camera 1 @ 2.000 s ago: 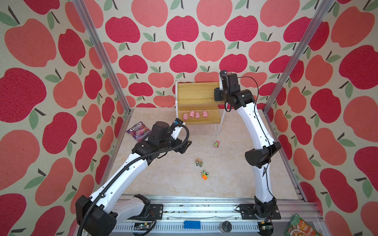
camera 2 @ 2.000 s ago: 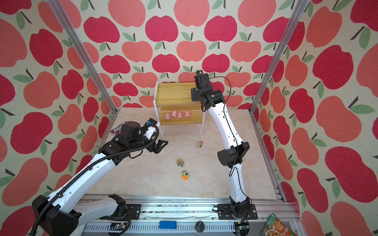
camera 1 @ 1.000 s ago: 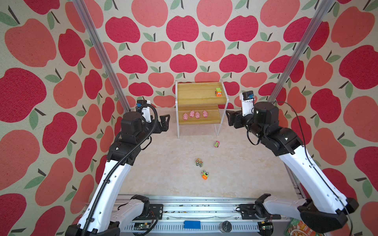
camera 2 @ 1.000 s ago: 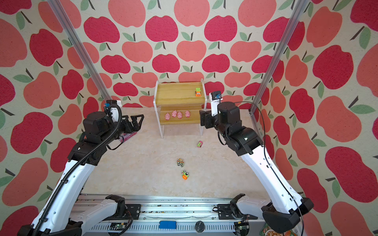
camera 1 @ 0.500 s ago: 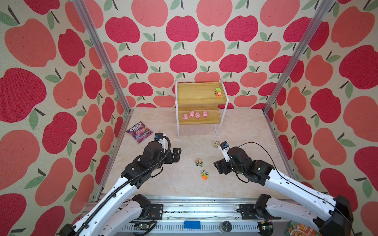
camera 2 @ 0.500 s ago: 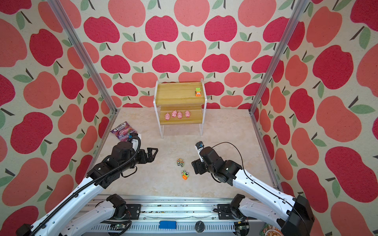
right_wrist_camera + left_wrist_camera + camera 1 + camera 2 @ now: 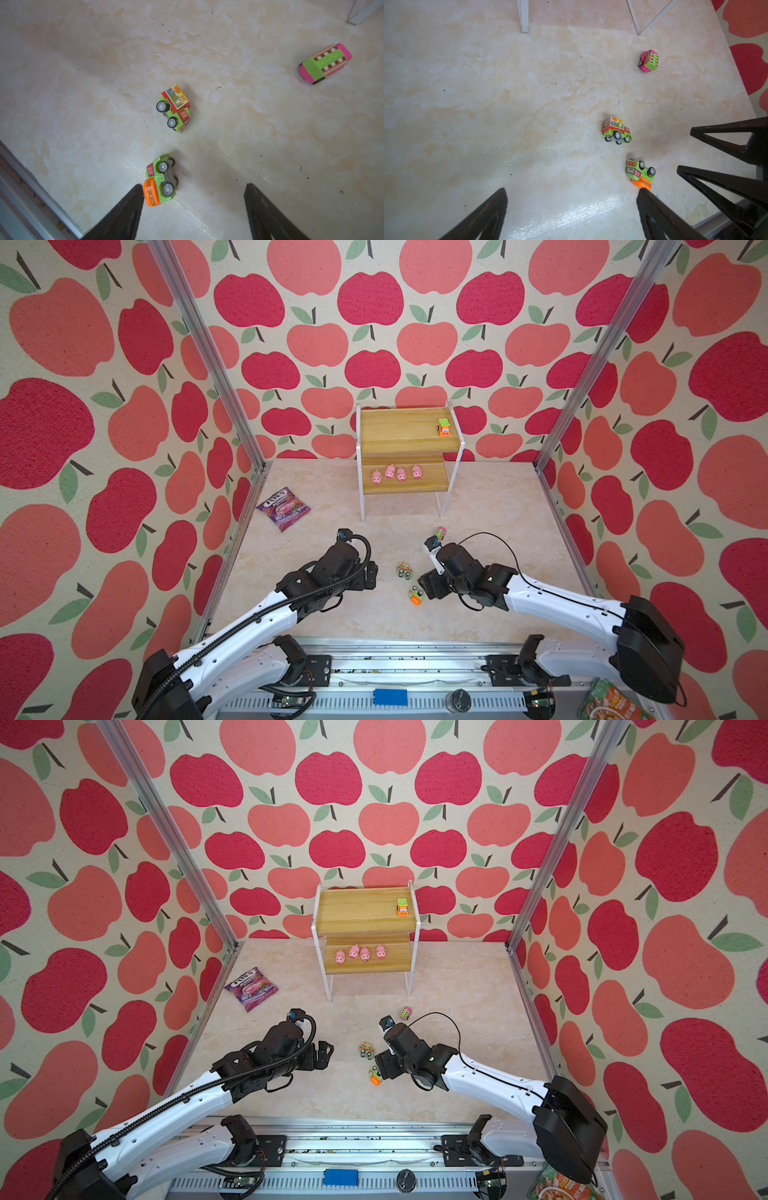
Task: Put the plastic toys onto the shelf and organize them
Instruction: 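Lower the right gripper onto the red-green picture-box truck and close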
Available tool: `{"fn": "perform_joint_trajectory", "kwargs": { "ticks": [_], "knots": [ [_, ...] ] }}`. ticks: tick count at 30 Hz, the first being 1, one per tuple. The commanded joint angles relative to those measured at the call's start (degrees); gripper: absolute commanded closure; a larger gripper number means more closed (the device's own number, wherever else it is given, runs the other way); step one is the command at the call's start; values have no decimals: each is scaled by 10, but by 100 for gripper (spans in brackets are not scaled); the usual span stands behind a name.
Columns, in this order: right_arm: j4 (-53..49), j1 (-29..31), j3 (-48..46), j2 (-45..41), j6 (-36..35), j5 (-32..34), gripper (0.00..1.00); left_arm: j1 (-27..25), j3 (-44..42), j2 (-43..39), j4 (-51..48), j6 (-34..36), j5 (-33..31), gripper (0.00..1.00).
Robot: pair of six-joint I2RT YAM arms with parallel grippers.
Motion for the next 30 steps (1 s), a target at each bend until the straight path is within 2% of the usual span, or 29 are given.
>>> {"fn": "perform_joint_trajectory", "kwargs": {
  "ticks": [1,5,9,18,23,30],
  "knots": [
    [24,-2,31,41,-12,-29,21,-2,-19,11,18,-10,-10,0],
    [34,-5,55,84,-29,-39,23,-3,-36,18,32,-8,-4,0],
    [78,-25,63,118,-27,-81,24,-3,-54,16,44,-12,6,1],
    [102,-50,107,209,-84,-127,25,8,-54,7,55,3,16,1],
    [110,-51,118,239,-108,-126,27,21,-48,23,69,13,30,1],
    [141,-51,99,258,-128,-115,36,34,-45,23,73,20,39,1]
  ]
}}
